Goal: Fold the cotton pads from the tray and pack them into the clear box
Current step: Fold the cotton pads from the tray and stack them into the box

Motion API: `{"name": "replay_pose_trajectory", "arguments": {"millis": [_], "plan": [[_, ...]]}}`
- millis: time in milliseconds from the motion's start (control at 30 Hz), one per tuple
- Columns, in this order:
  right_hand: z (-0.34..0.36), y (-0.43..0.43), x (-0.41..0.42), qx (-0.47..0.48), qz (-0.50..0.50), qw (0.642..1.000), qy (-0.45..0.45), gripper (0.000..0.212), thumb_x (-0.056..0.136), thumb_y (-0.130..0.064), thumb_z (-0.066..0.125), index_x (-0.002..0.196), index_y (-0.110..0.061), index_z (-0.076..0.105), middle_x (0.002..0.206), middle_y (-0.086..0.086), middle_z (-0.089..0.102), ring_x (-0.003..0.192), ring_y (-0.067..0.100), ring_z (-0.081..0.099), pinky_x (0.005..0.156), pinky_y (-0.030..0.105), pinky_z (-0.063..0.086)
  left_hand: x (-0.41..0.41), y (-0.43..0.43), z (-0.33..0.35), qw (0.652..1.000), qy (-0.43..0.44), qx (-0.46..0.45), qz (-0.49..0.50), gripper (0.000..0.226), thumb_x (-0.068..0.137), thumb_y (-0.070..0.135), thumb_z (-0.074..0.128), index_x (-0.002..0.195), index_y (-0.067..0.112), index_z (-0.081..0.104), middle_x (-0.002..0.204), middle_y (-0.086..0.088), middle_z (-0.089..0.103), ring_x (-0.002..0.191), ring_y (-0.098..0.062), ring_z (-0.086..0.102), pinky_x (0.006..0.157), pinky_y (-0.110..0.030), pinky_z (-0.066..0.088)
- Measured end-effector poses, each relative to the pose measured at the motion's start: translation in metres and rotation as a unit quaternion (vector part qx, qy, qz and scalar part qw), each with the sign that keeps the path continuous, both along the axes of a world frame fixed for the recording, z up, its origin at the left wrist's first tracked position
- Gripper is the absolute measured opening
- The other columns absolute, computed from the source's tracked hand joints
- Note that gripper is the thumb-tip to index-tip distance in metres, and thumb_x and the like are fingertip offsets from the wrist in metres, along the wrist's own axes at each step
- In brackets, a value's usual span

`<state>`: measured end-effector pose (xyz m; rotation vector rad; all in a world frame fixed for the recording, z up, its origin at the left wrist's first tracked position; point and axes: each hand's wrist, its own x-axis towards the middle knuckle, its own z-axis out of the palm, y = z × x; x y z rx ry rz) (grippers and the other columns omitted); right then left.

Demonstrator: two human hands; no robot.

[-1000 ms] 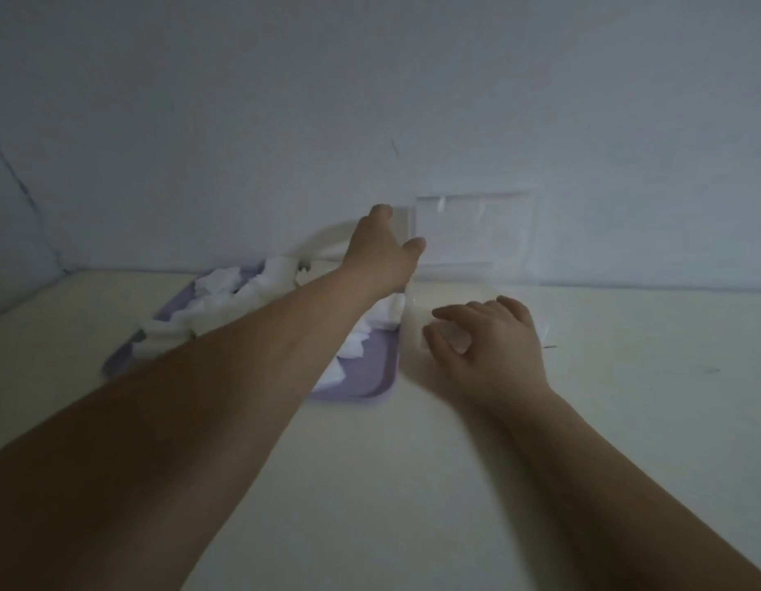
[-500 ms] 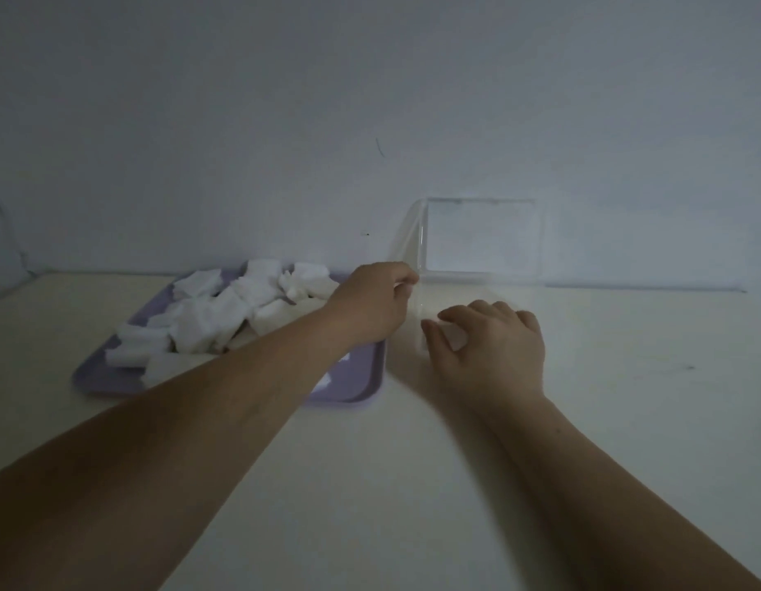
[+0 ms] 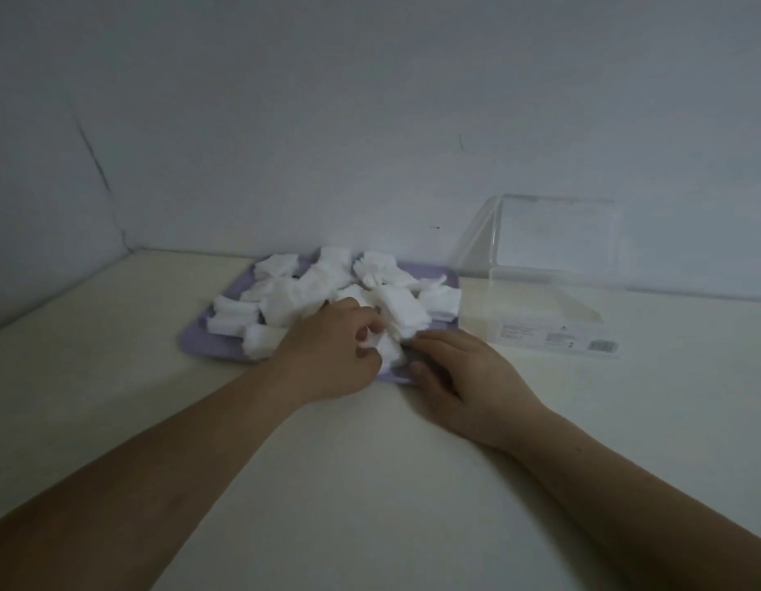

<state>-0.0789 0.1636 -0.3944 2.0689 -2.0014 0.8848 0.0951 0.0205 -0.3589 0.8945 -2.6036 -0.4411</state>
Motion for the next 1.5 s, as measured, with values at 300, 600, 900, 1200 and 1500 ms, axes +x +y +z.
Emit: {"name": "replay_pose_trajectory", "arguments": {"millis": [300,600,900,1200,1500], "plan": [[0.012,-0.021,-0.008,-0.009,-0.080,0.996,-0.044,0.055,0.085,-0.036,0.051,0.138,-0.022,0.060,0.140,-0.004,0.061,0.125,0.024,0.061,0.098,0.040,0.055,-0.024,-0.025,-0.030,0.991,0.107,0.061,0.049,0.025,0.090,0.039,0.047,0.077,0.023,0.062,0.086,0.009,0.062,0.083,-0.015,0.060,0.079,-0.045,0.053],[0.005,-0.057,-0.004,0.017,-0.100,0.975,-0.196,0.066,0.074,-0.024,0.060,0.140,-0.020,0.059,0.127,-0.003,0.070,0.113,0.015,0.068,0.101,0.036,0.054,-0.024,-0.020,-0.037,0.994,0.096,-0.034,0.035,0.040,0.085,0.048,0.044,0.111,0.032,0.070,0.114,0.008,0.060,0.106,-0.020,0.057,0.091,-0.042,0.051],[0.009,-0.051,-0.016,-0.028,0.006,0.912,-0.409,0.033,0.091,-0.007,0.064,0.121,-0.022,0.071,0.110,-0.002,0.079,0.103,0.014,0.073,0.091,0.029,0.056,-0.023,-0.012,-0.037,0.976,0.165,-0.136,-0.036,0.031,0.084,0.030,0.063,0.112,0.018,0.068,0.116,0.004,0.072,0.108,-0.026,0.062,0.092,-0.047,0.050],[0.002,-0.053,-0.026,-0.026,0.042,0.890,-0.453,0.062,0.069,0.003,0.055,0.128,-0.014,0.067,0.118,0.006,0.078,0.114,0.023,0.072,0.097,0.038,0.056,-0.029,-0.010,-0.036,0.975,0.205,-0.089,-0.007,0.034,0.082,0.032,0.065,0.115,0.026,0.064,0.117,0.007,0.067,0.115,-0.020,0.060,0.098,-0.048,0.048],[0.003,-0.052,-0.020,-0.052,-0.005,0.914,-0.403,0.040,0.089,0.005,0.072,0.122,-0.017,0.072,0.108,-0.003,0.080,0.104,0.016,0.076,0.097,0.037,0.058,-0.031,-0.004,-0.037,0.959,0.283,-0.003,-0.011,0.048,0.075,0.039,0.070,0.121,0.041,0.054,0.107,0.011,0.060,0.102,-0.015,0.059,0.089,-0.037,0.052]]}}
